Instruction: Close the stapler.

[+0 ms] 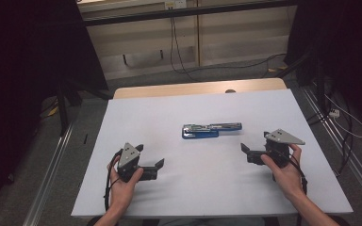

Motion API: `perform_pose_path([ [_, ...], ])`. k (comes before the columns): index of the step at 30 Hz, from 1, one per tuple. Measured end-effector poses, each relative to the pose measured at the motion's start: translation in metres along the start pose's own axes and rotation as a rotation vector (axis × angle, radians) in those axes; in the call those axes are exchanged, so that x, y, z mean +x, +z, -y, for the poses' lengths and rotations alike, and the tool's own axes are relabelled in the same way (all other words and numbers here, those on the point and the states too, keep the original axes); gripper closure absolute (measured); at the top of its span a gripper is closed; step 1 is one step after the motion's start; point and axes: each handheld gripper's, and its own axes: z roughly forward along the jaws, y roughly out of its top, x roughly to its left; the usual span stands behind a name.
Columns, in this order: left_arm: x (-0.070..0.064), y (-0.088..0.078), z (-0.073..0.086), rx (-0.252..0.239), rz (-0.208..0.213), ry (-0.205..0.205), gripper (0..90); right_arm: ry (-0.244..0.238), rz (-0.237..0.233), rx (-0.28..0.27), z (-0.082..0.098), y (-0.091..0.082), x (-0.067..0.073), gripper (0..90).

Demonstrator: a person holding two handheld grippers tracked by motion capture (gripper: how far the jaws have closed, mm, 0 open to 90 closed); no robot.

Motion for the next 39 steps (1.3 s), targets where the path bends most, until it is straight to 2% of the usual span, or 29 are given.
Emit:
perform_pose_path([
  [1, 0.0, 0.004, 0.0, 0.006, -0.006, -0.002, 7.0, 0.002, -0.004, 0.0, 0.0, 0.001, 0.001, 2.1],
  [3, 0.003, 0.01, -0.001, 0.022, 0.016, -0.038, 7.2, 0.002, -0.007, 0.003, 0.0, 0.002, 0.001, 2.1],
  [5, 0.004, 0.017, -0.003, 0.021, 0.017, -0.054, 7.2, -0.006, -0.015, 0.009, 0.0, 0.003, 0.001, 2.0],
  [8, 0.004, 0.027, -0.008, 0.018, 0.007, -0.036, 7.8, -0.01, -0.008, 0.004, -0.001, 0.004, 0.001, 2.2],
  [10, 0.003, 0.033, -0.012, 0.016, 0.022, -0.042, 7.8, -0.028, 0.004, -0.002, -0.002, 0.004, 0.002, 2.5],
  [13, 0.0, 0.042, -0.015, 0.009, 0.033, -0.022, 7.9, -0.038, 0.012, -0.008, -0.002, 0.004, 0.002, 2.0],
  [16, -0.003, 0.049, -0.02, 0.035, 0.081, -0.023, 7.7, -0.034, -0.007, 0.013, -0.001, 0.007, 0.0, 4.3],
  [20, -0.007, 0.056, -0.028, 0.018, 0.093, -0.002, 7.0, -0.036, -0.033, 0.007, -0.003, 0.009, -0.001, 5.8],
  [26, -0.008, 0.069, -0.034, 0.01, 0.097, 0.013, 5.7, -0.042, -0.043, -0.009, -0.01, 0.014, -0.001, 10.7],
  [29, -0.008, 0.073, -0.037, -0.008, 0.086, 0.036, 6.6, -0.038, -0.057, 0.002, -0.011, 0.02, -0.004, 13.2],
  [31, -0.007, 0.076, -0.04, 0.003, 0.086, 0.039, 6.7, -0.033, -0.059, 0.014, -0.01, 0.024, -0.006, 15.8],
  [36, -0.004, 0.085, -0.047, -0.015, 0.081, 0.028, 6.1, -0.034, -0.065, 0.04, -0.013, 0.031, -0.009, 19.6],
  [39, -0.002, 0.092, -0.05, 0.022, 0.088, 0.052, 5.9, -0.041, -0.084, 0.065, -0.017, 0.033, -0.009, 21.8],
])
